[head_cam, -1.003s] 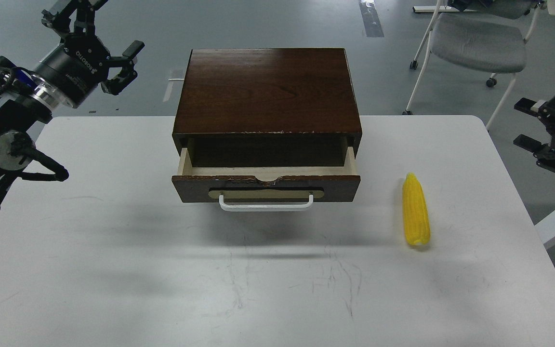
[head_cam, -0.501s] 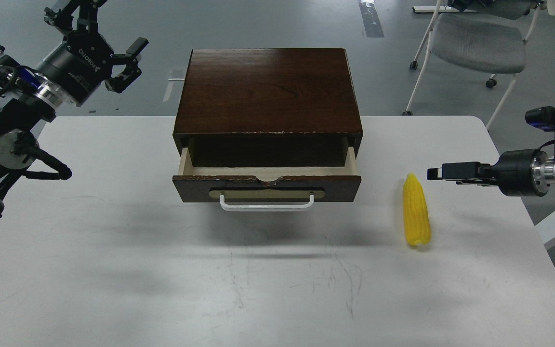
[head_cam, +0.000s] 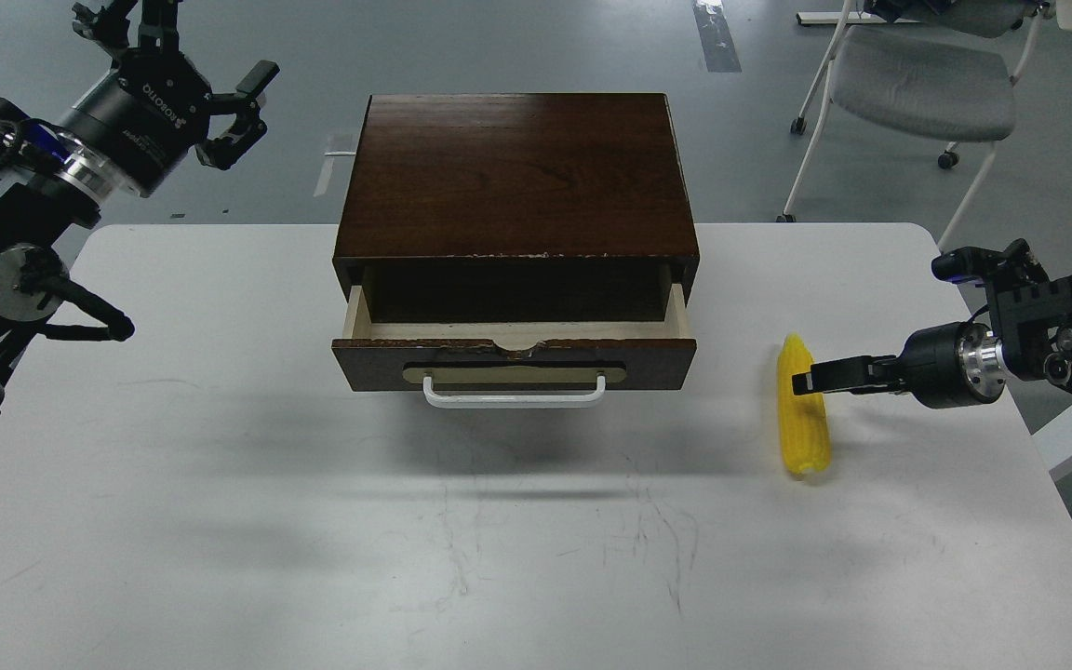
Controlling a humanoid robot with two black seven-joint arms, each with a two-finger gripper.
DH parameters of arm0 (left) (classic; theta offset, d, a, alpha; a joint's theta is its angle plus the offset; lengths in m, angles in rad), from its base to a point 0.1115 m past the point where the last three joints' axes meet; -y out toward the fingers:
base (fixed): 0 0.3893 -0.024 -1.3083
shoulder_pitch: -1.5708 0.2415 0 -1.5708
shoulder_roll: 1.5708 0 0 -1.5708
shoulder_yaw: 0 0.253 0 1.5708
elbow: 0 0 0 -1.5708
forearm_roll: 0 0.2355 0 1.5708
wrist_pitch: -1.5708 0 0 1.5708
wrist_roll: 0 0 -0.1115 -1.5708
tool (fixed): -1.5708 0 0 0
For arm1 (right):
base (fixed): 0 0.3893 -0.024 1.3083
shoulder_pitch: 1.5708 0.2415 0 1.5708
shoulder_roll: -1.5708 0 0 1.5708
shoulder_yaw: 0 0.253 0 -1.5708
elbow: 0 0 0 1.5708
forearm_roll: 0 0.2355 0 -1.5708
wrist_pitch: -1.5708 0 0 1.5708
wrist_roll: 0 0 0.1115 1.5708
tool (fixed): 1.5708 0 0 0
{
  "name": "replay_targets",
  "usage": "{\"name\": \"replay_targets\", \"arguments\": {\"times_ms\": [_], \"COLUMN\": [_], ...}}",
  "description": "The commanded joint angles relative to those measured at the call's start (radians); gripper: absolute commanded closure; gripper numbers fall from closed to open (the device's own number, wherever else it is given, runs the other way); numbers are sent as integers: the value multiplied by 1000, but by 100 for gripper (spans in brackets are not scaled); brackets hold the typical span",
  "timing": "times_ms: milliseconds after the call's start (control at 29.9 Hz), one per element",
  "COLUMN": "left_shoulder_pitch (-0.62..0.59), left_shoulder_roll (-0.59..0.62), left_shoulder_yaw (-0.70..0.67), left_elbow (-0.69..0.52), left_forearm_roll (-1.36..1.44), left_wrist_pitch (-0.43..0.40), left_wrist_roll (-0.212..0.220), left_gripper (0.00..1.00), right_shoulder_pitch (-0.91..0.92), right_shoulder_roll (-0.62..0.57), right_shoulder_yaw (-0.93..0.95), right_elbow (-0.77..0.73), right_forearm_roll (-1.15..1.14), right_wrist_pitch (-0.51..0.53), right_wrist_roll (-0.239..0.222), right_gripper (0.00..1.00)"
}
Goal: Put corn in drawer with both arms
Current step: 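Reach the right gripper to the yellow corn cob and grasp it, then lift the corn over the box and lower it into the open drawer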
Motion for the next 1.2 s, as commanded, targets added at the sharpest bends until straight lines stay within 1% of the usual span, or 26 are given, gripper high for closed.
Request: {"name": "replay_targets", "arguments": {"times_ms": [0,67,201,468,501,568,602,635,702,735,769,836,969,1003,1036,1170], "left_shoulder_pitch": [-1,-1,-1,-1,-1,-1,-1,-1,-1,-1,-1,-1,-3,-3,-3,-4], "left_shoulder_roll": [2,2,3,7,7,7,5,5,5,5,5,7,7,7,5,5], "left_shoulder_yaw": [0,0,-2,-2,-2,-2,-2,-2,-2,-2,-2,-2,-2,-2,-2,-3], "left_elbow": [0,0,0,0,0,0,0,0,0,0,0,0,0,0,0,0], "left_forearm_roll": [0,0,0,0,0,0,0,0,0,0,0,0,0,0,0,0], "left_wrist_pitch": [0,0,0,-1,0,-1,0,0,-1,0,-1,0,0,0,-1,0], "left_wrist_roll": [2,2,2,2,2,2,2,2,2,0,2,0,2,2,2,0], "left_gripper": [2,2,2,2,2,2,2,2,2,2,2,2,2,2,2,2], "right_shoulder_pitch": [0,-2,-2,-2,-2,0,0,3,4,6,7,12,44,59,67,141], "right_shoulder_roll": [29,52,55,77,80,83,86,86,91,91,91,88,72,59,49,-4], "right_shoulder_yaw": [-24,-60,-67,-83,-90,-93,-95,-95,-98,-100,-100,-100,-100,-100,-100,-98], "right_elbow": [-32,-58,-61,-63,-61,-63,-63,-63,-63,-63,-63,-61,-54,-49,-43,17], "right_forearm_roll": [0,0,0,2,2,2,2,2,2,2,2,2,3,5,6,9], "right_wrist_pitch": [0,0,0,0,0,0,0,0,0,0,0,0,0,0,0,0], "right_wrist_roll": [0,0,2,2,2,2,2,1,1,1,1,0,0,-2,-2,-2], "right_gripper": [0,0,0,12,17,21,31,46,57,61,73,86,91,97,100,100]}}
